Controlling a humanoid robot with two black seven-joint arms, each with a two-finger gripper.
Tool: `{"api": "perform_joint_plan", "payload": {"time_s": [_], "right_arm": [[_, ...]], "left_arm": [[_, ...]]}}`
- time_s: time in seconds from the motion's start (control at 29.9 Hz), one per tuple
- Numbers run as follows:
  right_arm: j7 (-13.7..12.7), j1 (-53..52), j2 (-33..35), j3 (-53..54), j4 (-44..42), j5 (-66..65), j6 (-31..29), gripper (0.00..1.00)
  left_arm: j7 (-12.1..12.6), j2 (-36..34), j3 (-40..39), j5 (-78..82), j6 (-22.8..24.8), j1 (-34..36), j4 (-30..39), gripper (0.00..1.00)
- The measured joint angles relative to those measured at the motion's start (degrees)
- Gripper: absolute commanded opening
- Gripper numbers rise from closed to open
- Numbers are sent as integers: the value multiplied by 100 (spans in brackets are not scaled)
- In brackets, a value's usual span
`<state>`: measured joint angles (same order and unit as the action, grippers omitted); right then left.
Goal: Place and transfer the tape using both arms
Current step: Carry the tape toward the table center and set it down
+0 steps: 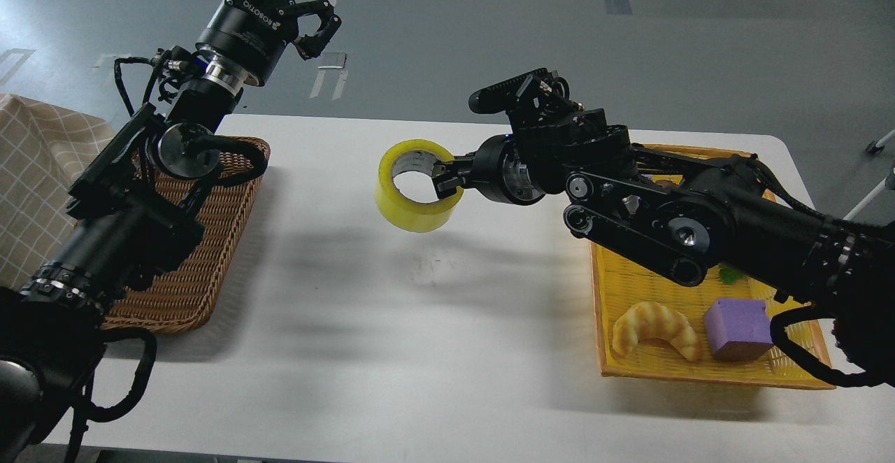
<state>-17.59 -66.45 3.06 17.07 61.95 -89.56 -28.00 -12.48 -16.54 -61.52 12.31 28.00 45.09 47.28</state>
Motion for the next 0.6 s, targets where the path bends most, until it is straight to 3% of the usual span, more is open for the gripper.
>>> {"api": "perform_joint_plan", "payload": {"time_s": [0.6], "right_arm": [[1, 308, -306, -275, -1126, 1, 0, 0]], "left_arm": [[-10, 10, -10, -8, 0, 0, 8, 98]]}}
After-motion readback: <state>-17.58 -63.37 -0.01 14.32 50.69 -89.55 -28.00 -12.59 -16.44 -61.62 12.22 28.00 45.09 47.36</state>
